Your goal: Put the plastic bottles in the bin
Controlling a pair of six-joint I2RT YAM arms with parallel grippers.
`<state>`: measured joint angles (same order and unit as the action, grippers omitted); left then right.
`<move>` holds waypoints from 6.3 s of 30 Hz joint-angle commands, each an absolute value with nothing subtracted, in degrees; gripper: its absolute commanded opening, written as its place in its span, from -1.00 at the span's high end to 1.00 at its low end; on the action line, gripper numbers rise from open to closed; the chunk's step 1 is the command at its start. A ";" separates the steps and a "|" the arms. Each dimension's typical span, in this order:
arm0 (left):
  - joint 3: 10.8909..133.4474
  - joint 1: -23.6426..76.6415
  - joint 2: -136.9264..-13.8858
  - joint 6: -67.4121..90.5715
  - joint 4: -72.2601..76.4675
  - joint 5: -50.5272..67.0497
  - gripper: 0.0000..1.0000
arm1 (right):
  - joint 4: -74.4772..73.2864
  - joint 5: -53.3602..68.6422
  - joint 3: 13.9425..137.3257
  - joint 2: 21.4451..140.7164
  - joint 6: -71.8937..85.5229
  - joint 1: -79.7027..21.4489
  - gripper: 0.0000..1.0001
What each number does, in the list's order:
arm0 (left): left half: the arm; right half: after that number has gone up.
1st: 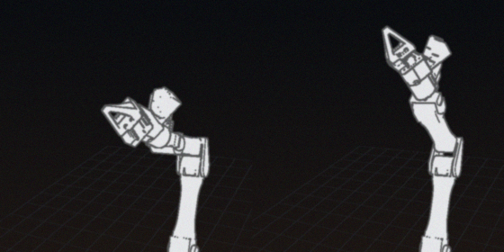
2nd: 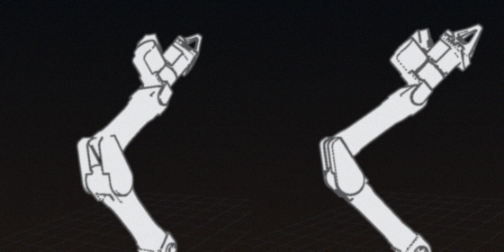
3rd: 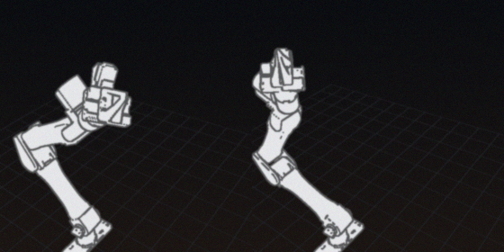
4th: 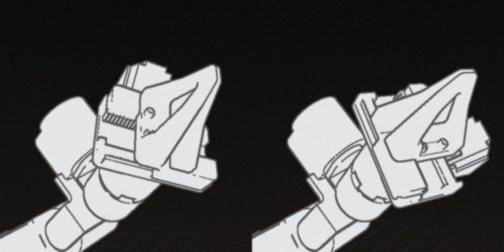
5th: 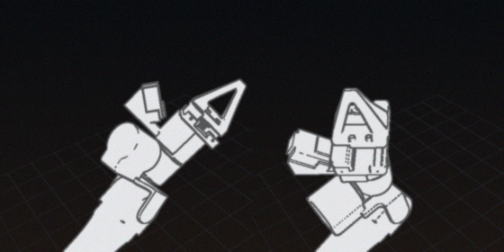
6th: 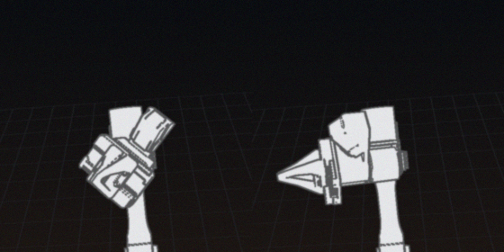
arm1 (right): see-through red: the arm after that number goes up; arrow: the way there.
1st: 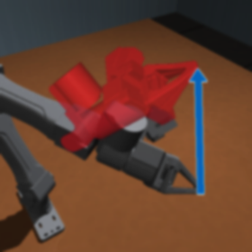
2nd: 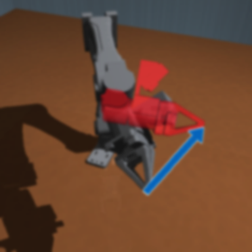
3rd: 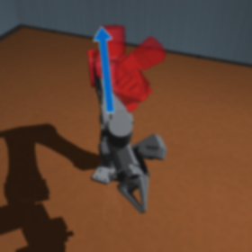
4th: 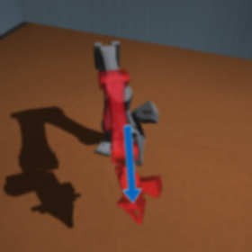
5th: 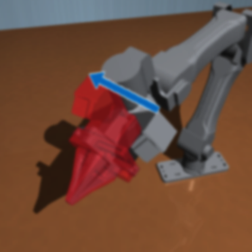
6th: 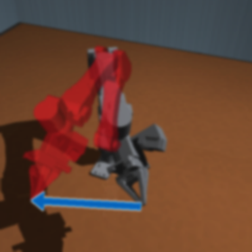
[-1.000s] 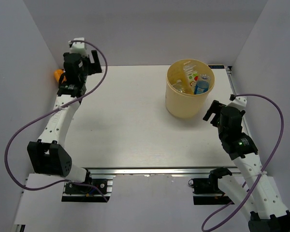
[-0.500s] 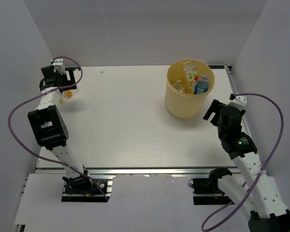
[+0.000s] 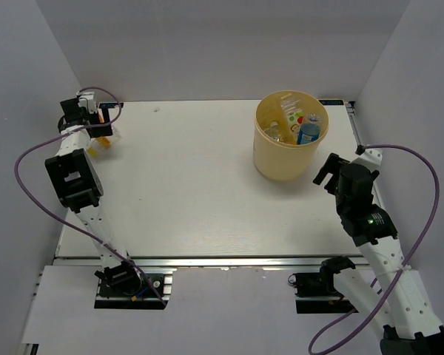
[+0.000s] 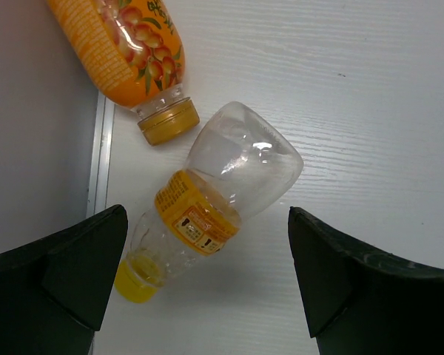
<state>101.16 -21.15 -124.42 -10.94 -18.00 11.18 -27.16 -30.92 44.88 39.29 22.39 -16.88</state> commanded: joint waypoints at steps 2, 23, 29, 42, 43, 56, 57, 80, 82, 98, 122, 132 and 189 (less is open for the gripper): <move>104.24 -21.01 -127.43 -11.51 -20.21 13.18 -0.96 | -26.98 -32.34 48.25 37.18 23.91 -16.70 -0.79; 98.98 -19.43 -121.58 -1.06 -18.37 15.64 0.09 | -24.96 -35.07 47.81 36.74 21.80 -16.70 -0.79; 97.12 -8.56 -109.98 -0.53 -18.19 10.84 0.12 | -22.94 -34.63 43.68 36.65 22.06 -16.70 -0.79; 110.02 25.10 -106.34 16.78 -9.59 9.93 -0.01 | -21.62 -34.19 41.04 35.51 20.66 -16.70 -0.79; 112.30 26.62 -107.83 19.05 -8.62 9.76 -0.03 | -21.53 -33.93 41.04 35.25 20.48 -16.70 -0.79; 119.97 43.58 -117.24 20.75 -4.12 10.29 -0.81 | -21.18 -33.05 39.99 32.17 19.34 -16.61 -0.79; 120.49 43.85 -117.07 19.70 -4.74 8.63 -0.96 | -21.09 -33.05 39.99 32.25 19.07 -16.61 -0.79; 99.32 23.23 -97.56 10.11 -17.22 -23.73 -0.96 | -19.07 -30.85 39.73 34.54 19.77 -16.61 -0.79; 98.79 19.54 -97.21 11.33 -18.28 -25.39 -0.96 | -18.72 -31.37 39.29 34.37 20.04 -16.52 -0.79; 97.64 -4.03 -110.90 3.26 -7.05 -19.78 -0.96 | -15.03 -37.52 39.55 28.66 16.09 -16.61 -0.79; 131.31 -18.90 -149.58 -5.62 -0.62 -15.03 -0.96 | -22.50 -48.52 56.51 38.67 16.43 -16.70 -0.79; 129.64 -19.16 -154.34 -4.24 3.25 -16.60 -0.97 | -23.81 -47.73 58.09 38.76 19.69 -16.61 -0.79; 130.17 -17.49 -153.99 -16.08 -21.19 -21.53 -0.77 | -9.76 -47.11 58.10 42.63 5.72 -16.61 -0.79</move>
<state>131.28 -17.52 -151.46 -18.09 -16.21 -20.45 -15.33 -46.37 58.06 43.66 7.18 -16.84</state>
